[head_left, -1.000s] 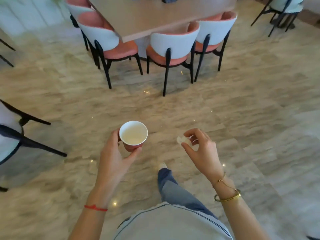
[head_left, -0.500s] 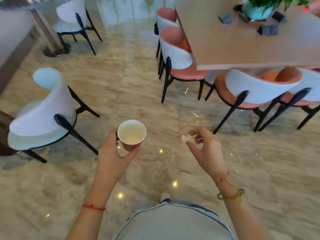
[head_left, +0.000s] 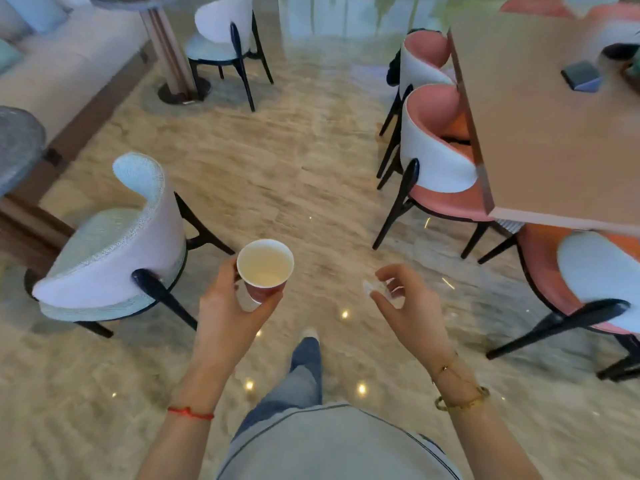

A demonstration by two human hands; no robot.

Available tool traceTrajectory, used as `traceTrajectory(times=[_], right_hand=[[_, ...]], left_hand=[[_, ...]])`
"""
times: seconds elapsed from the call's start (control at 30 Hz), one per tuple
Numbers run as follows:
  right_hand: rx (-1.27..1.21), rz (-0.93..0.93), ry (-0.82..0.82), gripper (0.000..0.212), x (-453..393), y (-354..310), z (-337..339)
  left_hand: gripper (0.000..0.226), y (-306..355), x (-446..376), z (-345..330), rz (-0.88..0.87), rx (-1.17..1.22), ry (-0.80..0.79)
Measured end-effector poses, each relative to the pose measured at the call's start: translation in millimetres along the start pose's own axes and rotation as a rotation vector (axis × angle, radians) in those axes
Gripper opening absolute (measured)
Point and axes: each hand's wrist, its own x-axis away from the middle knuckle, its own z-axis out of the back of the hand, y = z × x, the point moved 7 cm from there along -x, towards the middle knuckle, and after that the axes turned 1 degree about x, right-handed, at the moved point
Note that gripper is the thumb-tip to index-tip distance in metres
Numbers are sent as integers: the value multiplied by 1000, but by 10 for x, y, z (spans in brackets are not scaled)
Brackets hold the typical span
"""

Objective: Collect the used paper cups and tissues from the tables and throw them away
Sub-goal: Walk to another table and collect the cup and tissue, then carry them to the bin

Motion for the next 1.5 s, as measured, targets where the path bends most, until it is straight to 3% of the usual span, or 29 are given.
traceTrajectory(times=[0.33, 0.7, 1.1, 1.5], right_hand=[[-15, -8, 88, 26, -2697, -76, -106], [-36, -83, 127, 26, -5212, 669, -266], [-10, -27, 116, 26, -8535, 1035, 56], [-3, -52, 139, 28, -11382, 1689, -269]], left_hand=[[66, 209, -2906, -471, -96, -11, -63], [66, 135, -5397, -1574, -80, 44, -112], [63, 650, -8383, -2662, -120, 105, -96], [61, 544, -11265, -3862, -163, 103, -136]])
